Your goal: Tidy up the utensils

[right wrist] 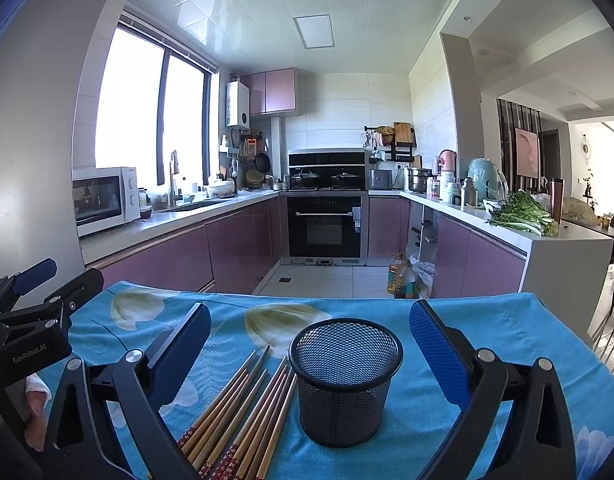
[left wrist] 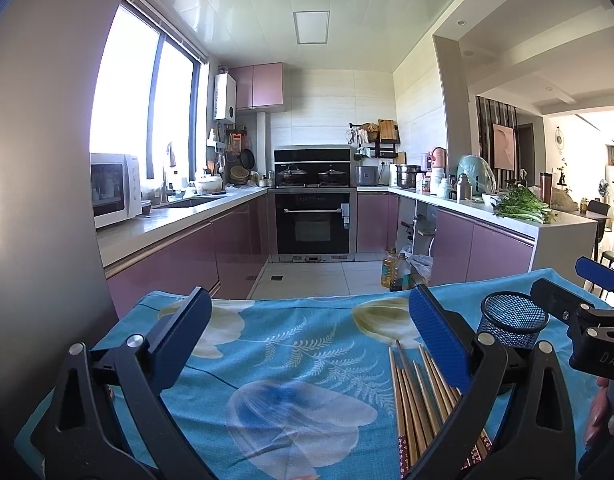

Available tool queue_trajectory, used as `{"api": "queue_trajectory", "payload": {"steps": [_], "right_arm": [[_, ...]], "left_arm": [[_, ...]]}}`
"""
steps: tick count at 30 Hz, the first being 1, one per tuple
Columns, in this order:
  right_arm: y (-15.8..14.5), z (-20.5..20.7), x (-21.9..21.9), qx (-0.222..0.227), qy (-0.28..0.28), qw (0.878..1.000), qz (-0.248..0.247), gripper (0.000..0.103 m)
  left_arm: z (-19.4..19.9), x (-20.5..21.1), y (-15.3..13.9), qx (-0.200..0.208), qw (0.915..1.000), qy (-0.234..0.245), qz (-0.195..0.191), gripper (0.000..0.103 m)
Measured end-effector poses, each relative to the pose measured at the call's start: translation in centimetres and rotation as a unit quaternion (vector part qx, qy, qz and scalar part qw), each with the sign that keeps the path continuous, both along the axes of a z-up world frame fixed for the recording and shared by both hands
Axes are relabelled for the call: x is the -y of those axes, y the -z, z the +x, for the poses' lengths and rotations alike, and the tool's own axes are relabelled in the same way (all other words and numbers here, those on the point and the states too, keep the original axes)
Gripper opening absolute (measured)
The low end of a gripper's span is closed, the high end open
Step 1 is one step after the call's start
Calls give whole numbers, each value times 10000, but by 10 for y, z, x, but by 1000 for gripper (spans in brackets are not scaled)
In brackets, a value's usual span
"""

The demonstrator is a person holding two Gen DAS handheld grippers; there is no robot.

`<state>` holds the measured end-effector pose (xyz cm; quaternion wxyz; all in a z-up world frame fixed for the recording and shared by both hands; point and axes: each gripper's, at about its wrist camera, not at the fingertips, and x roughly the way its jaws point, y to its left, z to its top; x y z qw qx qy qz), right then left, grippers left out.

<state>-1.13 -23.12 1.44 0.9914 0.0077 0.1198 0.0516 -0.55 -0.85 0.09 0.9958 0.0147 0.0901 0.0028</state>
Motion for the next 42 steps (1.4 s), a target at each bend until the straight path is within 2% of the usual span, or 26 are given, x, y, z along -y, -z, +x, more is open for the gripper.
{"api": "queue_trajectory", "payload": {"steps": [42], "right_arm": [[0,3,2,-48,-39,10000,42,96]], "left_arm": [[0,1,1,-35,10000,-13,8,97]]}}
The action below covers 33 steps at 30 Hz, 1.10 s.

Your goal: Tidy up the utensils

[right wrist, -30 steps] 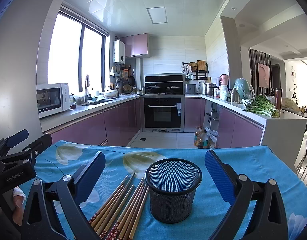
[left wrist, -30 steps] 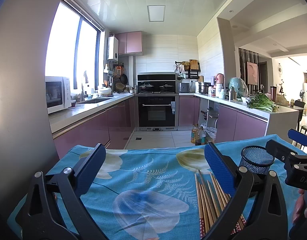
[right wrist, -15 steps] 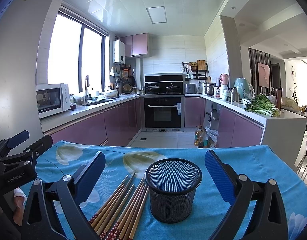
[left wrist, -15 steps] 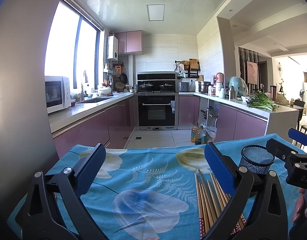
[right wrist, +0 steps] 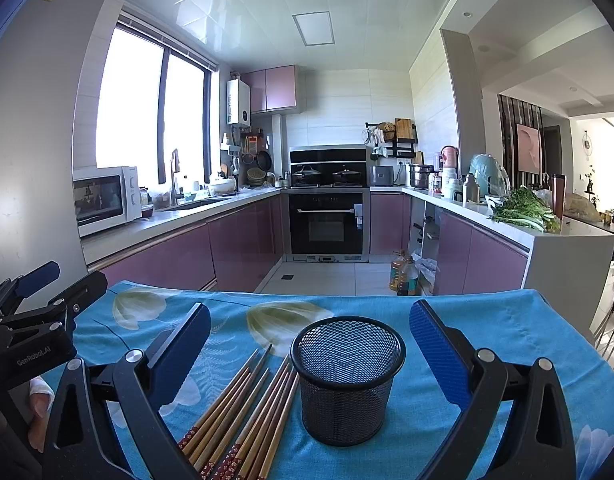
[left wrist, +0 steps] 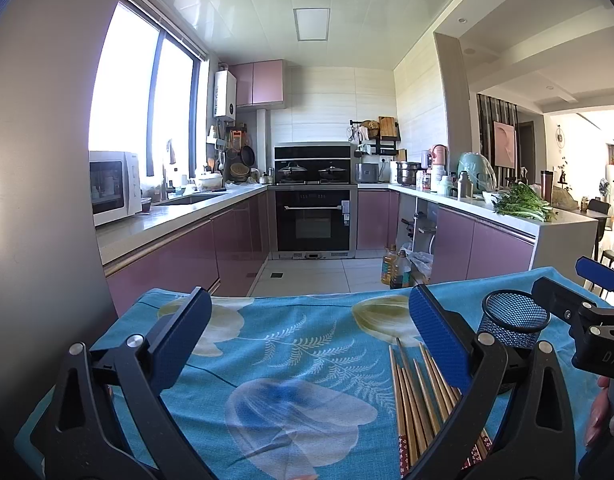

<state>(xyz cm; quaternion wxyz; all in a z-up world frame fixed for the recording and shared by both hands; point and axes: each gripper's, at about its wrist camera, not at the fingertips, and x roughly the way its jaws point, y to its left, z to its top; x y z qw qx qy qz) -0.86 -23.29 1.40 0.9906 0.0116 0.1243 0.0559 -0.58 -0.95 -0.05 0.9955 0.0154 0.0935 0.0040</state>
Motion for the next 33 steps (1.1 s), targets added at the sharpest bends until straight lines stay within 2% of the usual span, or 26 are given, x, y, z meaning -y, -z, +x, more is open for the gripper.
{"api": "queue_trajectory", "payload": {"steps": [27,33], "right_arm": [[1,-1,2,-45,-28,10000,23,96],[3,-1,2,-277,-208,9994,15,96]], "left_arm": [[1,0,2,-101,9999,-11,-7,97],[5,0,3,-307,9995,69,44,97]]}}
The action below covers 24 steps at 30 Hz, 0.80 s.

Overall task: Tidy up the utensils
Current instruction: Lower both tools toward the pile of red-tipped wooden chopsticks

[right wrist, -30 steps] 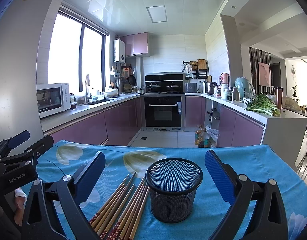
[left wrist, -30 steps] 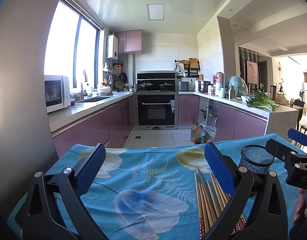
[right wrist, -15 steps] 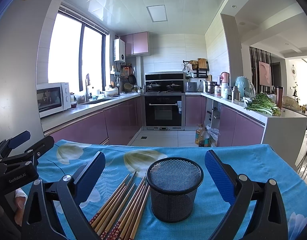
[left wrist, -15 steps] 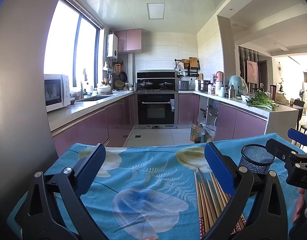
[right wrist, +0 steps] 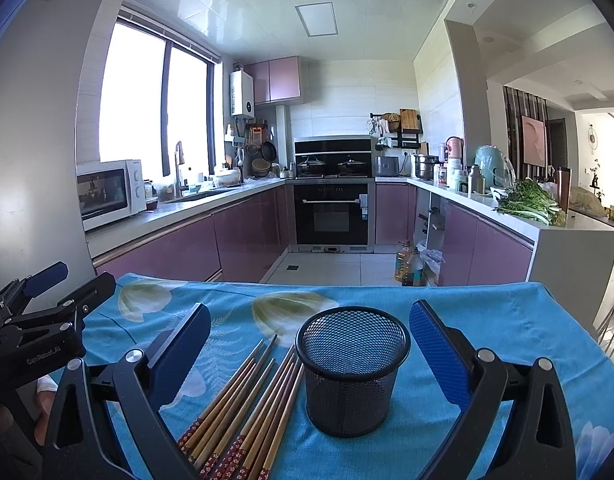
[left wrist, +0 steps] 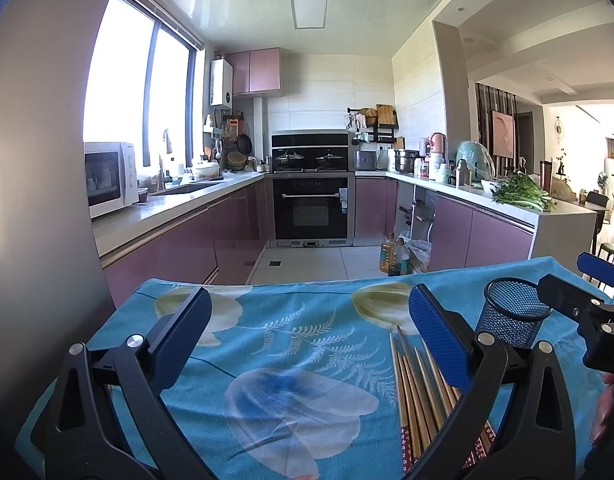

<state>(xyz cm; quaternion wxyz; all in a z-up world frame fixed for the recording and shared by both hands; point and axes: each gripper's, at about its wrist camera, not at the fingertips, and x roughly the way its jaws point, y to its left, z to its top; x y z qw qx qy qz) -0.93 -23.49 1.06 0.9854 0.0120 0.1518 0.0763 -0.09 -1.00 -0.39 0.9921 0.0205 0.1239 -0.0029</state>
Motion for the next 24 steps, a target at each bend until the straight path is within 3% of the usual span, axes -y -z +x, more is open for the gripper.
{"api": "queue_trajectory", "payload": {"steps": [5,7,11,15,19,24], "right_arm": [[11,2,4,-605,-350,9976,26,96],[19,5,3,-906,-431,9950,-24,92],[43,15,-2,-1612,-568,9852,-165,77],[71,32,-5,-2341,-664,9699,-123,59],[83,40,-7,-2627,-676,9625,-36,52],[86,47,-10,-2769,-697,9584,-44,45]], "left_arm": [[16,4,10,-635,9973,372,55,97],[25,6,18,-963,9939,540,76,97],[45,12,36,-1634,9825,888,119,97],[64,21,59,-2178,9698,1021,399,97],[76,29,79,-2540,9581,1209,543,96],[89,38,94,-2876,9460,1333,684,84]]}}
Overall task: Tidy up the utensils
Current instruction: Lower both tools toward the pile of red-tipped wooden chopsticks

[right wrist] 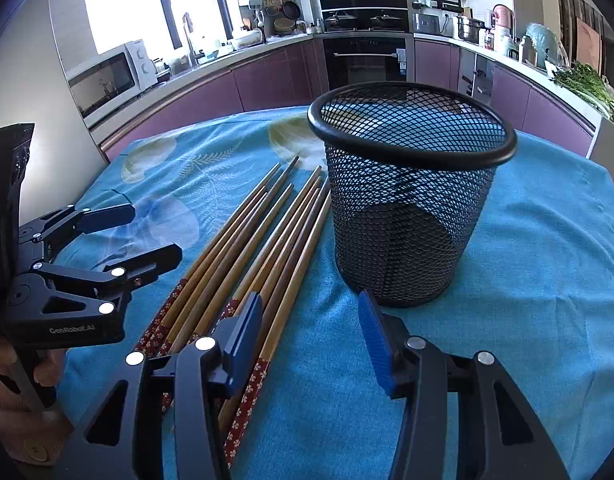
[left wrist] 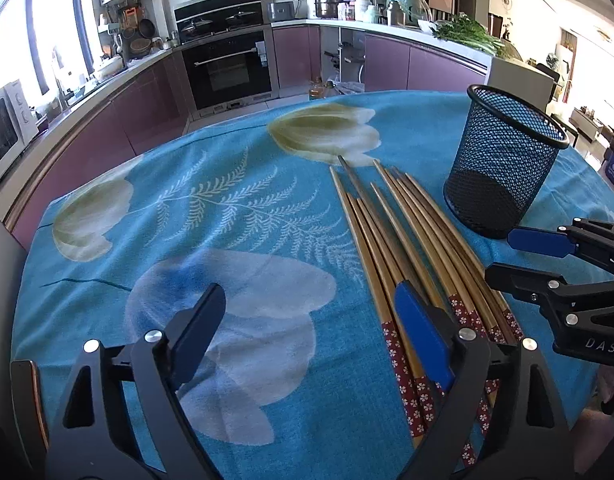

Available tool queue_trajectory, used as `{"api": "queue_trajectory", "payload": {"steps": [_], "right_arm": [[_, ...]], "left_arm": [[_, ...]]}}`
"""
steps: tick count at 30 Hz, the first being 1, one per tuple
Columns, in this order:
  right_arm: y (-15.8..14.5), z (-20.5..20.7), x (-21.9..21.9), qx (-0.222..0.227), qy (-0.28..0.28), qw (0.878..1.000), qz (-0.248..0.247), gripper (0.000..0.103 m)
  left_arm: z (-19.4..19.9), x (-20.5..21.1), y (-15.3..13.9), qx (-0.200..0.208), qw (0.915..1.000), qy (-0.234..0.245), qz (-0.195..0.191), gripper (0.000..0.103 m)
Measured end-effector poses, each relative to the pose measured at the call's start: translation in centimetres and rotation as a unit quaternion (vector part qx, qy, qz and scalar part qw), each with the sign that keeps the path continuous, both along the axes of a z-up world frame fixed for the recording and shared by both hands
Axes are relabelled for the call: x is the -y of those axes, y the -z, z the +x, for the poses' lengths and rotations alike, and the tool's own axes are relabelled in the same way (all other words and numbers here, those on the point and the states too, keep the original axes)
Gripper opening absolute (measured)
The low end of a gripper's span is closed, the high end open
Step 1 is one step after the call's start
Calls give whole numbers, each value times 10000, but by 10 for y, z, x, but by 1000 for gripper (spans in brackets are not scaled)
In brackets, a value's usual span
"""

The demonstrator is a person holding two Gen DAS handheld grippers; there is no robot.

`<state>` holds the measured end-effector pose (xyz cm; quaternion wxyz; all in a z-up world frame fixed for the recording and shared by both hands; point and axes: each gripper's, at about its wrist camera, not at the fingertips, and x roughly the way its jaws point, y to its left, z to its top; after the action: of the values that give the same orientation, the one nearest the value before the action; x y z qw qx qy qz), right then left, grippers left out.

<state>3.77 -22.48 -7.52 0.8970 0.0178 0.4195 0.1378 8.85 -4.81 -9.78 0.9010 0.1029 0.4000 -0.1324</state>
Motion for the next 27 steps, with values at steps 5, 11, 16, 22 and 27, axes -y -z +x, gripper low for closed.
{"api": "queue_trajectory", "payload": {"steps": [5,11,16,22,27], "right_arm": [[3,1,4,-75,-2,10000,-52,42],[4,4,2,-90,-36,9998,-154,41],[5,9,-3,-101,-38,9993,-350,35],[5,13,-9,-95,-81,9990,-431,34],[6,21,-12,-64,-57,9992,-391,30]], "left_arm": [[5,5,5,-164,9998,82,126,79],[13,9,9,-202,9995,159,161,79],[19,11,12,-324,9992,181,155,72],[24,9,14,-445,9988,200,19,68],[32,16,14,-481,9984,281,-53,58]]}}
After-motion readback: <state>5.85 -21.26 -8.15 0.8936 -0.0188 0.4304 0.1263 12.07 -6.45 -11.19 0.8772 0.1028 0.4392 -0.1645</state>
